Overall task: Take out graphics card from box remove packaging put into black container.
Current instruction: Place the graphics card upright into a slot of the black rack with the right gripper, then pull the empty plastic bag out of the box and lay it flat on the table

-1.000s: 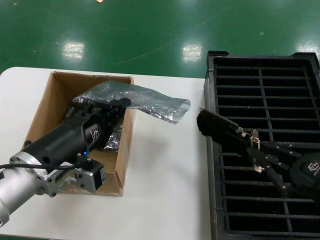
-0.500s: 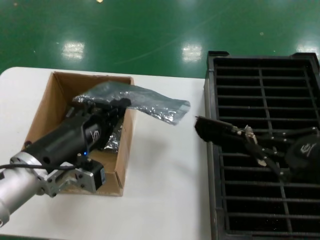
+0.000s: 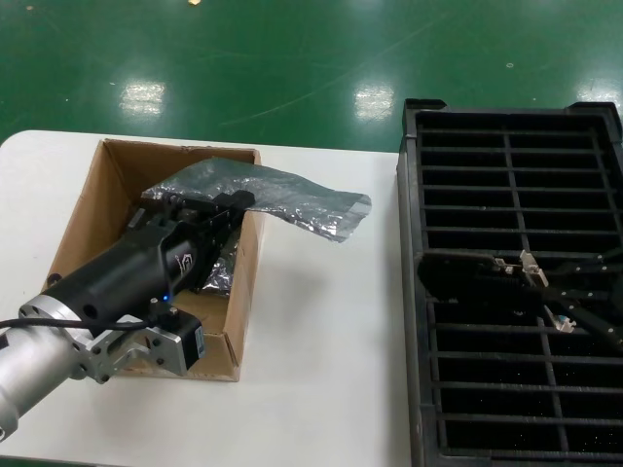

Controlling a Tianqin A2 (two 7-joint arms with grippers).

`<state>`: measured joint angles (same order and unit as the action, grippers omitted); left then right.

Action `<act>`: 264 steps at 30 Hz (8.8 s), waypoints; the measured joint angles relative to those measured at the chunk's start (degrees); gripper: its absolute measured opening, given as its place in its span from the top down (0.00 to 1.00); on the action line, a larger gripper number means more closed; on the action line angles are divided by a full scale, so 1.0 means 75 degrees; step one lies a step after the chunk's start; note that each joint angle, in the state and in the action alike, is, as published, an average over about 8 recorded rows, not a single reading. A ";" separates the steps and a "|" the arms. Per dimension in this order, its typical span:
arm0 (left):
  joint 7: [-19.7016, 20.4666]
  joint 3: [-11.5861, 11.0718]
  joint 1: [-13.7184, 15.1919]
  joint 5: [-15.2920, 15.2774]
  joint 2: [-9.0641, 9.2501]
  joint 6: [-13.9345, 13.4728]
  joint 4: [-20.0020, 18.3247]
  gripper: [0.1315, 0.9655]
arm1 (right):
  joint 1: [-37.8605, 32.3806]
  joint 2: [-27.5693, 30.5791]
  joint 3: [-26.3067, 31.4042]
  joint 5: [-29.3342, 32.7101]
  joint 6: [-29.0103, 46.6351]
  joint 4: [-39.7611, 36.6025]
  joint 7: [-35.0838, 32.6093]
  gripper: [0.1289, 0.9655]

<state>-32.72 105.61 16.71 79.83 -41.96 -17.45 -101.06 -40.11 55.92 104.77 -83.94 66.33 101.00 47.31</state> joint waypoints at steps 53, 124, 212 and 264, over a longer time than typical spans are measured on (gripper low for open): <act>0.0000 -0.0001 0.0000 0.0000 0.0001 -0.0001 0.0000 0.99 | -0.5867 -0.0266 0.5759 0.0322 0.3146 -0.0890 0.1276 0.93; 0.0000 -0.0001 0.0000 0.0000 0.0001 -0.0001 0.0000 0.99 | -0.6472 -0.0737 0.7052 0.0663 0.3148 -0.0464 0.0805 0.93; 0.2144 -0.0784 0.0149 -0.0464 0.0723 -0.1394 -0.0152 0.99 | -0.0973 -0.1714 0.1066 0.4115 -0.1445 -0.2286 0.5237 0.00; 1.2417 -0.2889 0.3062 -0.5409 0.4940 -0.5557 0.3323 0.83 | -0.0974 -0.1714 0.1066 0.4115 -0.1444 -0.2285 0.5234 0.00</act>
<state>60.40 83.94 39.67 39.26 -4.91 -59.13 -76.14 -47.41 43.07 112.76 -53.08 55.50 83.86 86.56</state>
